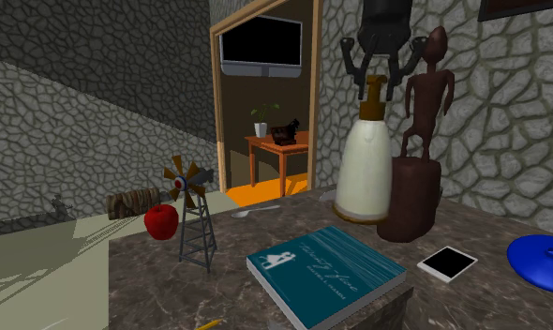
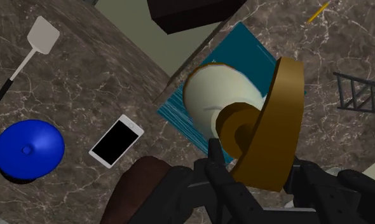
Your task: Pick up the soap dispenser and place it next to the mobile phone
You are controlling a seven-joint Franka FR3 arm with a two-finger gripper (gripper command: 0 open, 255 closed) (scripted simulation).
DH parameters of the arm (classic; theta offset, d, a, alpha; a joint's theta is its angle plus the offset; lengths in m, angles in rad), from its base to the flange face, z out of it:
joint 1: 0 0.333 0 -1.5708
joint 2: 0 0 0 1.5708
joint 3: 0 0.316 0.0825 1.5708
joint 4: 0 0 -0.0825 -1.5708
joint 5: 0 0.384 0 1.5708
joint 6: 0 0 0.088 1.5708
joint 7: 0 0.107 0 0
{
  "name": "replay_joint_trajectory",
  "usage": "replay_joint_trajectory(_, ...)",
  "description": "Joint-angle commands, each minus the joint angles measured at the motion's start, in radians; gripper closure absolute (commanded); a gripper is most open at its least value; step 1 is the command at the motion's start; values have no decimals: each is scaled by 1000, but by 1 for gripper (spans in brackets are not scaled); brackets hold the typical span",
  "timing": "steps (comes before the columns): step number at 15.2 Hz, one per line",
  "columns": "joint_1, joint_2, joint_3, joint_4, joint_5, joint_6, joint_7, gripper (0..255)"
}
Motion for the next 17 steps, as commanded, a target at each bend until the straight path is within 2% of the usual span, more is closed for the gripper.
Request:
replay_joint_trajectory(1,-15,18,-28,-11,-6,29,-44,255)
replay_joint_trajectory(9,-83,134,-142,5,-8,126,-227,255)
replay_joint_trajectory(17,-162,317,-239,101,41,201,-415,255)
